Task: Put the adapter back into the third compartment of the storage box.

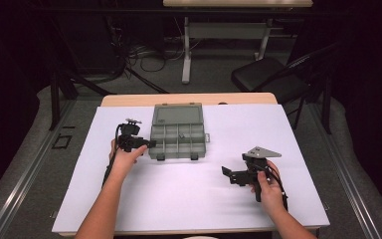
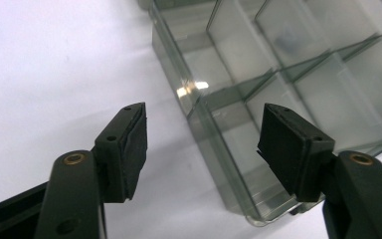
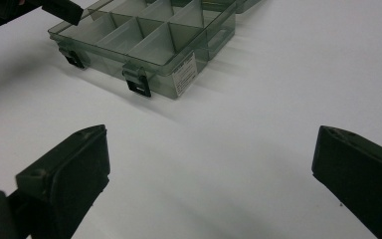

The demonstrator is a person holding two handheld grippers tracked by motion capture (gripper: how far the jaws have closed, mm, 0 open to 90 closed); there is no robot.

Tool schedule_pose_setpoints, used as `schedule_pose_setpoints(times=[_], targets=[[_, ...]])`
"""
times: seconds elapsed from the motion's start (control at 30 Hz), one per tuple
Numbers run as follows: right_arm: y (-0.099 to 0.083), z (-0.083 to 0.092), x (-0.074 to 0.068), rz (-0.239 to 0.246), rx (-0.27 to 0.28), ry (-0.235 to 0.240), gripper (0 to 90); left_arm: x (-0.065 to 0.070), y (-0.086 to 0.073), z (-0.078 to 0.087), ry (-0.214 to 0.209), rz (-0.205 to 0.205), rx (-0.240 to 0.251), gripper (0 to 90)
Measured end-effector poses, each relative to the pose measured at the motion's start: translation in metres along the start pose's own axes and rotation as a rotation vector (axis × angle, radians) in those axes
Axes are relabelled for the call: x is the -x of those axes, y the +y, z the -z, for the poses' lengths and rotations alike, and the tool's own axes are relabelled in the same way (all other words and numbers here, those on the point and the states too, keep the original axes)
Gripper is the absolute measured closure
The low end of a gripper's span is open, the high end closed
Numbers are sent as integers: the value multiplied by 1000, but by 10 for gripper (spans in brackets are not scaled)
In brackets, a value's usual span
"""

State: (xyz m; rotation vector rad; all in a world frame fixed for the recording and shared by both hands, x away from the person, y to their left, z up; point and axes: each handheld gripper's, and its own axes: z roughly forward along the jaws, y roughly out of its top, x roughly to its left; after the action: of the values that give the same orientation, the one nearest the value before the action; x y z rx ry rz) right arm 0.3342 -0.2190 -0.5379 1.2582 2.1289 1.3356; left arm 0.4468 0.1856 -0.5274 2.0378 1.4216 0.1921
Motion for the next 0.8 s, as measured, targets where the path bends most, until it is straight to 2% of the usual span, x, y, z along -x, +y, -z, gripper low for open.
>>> schedule_pose_setpoints(times=[0.2, 0.33, 0.5, 0.57, 0.6, 0.7, 0.8], targets=[[0, 0, 0, 1, -2, 4, 13, 5, -4, -7, -11, -26, -20, 404], [0, 0, 0, 1, -3, 3, 14, 11, -5, -11, 12, -45, -33, 420], [0, 0, 0, 1, -5, 6, 14, 15, -8, -15, 8, -41, -47, 415], [0, -1, 0, -1, -2, 9, 15, 14, -9, -18, -10, -23, -39, 459], [0, 0, 0, 0, -5, 9, 15, 13, -10, -18, -11, -24, -39, 490], [0, 0, 0, -3, -3, 9, 15, 15, -11, -20, 5, -42, -40, 503], [0, -1, 0, -8, -6, 9, 16, 16, -11, -20, 4, -45, -39, 511]])
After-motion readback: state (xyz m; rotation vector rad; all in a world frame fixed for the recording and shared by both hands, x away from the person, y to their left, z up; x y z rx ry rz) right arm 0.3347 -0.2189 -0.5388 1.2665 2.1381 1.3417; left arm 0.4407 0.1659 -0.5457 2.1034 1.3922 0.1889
